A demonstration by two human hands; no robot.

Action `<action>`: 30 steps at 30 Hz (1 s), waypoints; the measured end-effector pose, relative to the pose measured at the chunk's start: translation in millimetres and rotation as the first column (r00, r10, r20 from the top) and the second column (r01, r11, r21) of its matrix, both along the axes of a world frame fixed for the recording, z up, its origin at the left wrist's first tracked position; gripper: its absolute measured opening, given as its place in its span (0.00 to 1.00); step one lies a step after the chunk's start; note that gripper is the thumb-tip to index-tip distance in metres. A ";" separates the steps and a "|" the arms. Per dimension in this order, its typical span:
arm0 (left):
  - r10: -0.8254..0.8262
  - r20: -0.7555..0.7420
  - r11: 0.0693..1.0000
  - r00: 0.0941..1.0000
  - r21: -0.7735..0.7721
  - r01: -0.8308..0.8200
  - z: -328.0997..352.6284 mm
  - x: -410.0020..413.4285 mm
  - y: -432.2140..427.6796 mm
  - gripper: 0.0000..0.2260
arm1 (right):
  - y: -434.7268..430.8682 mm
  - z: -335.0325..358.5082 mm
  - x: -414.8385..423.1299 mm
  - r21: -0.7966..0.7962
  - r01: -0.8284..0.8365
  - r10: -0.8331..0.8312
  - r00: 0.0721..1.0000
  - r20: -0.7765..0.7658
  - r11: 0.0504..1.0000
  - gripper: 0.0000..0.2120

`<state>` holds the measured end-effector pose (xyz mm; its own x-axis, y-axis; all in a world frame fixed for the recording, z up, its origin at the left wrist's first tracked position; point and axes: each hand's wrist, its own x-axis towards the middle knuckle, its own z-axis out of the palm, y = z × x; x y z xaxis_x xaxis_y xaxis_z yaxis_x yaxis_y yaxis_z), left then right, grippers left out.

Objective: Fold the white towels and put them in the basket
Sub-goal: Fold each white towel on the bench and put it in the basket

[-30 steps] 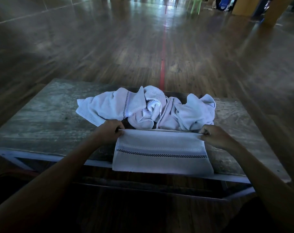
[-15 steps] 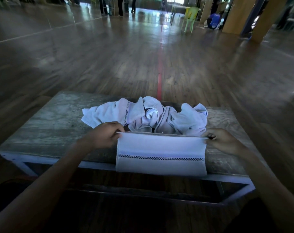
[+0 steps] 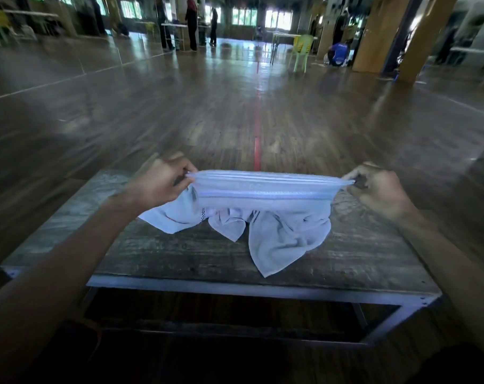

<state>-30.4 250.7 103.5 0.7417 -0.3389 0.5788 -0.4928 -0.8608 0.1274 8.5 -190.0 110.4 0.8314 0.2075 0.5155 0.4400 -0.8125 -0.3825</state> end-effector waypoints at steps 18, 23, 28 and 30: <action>0.055 -0.085 0.972 0.995 0.233 -0.034 -182.0 -74.6 -19.9 0.09 | -11.1 -186.8 -74.5 -0.255 -0.118 0.093 0.990 -0.108 0.960 0.12; 0.042 -0.068 0.980 0.997 0.195 -0.028 -184.2 -88.0 -22.4 0.10 | -12.0 -189.0 -86.5 -0.252 -0.134 0.115 0.989 -0.089 0.959 0.10; 0.137 -0.165 0.988 0.977 0.098 -0.122 -176.6 -100.7 -43.6 0.13 | -3.7 -177.7 -99.0 -0.307 -0.029 0.016 0.999 -0.044 0.951 0.13; 0.159 -0.162 0.986 0.974 0.066 -0.150 -167.0 -96.6 -61.6 0.16 | 16.4 -166.5 -95.0 -0.270 0.044 -0.040 0.999 0.020 0.962 0.14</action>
<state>-127.0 189.2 -63.4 0.8718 -0.2394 0.4275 -0.3289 -0.9326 0.1485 -86.5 -173.6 -56.1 0.8352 0.3061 0.4569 0.4073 -0.9025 -0.1400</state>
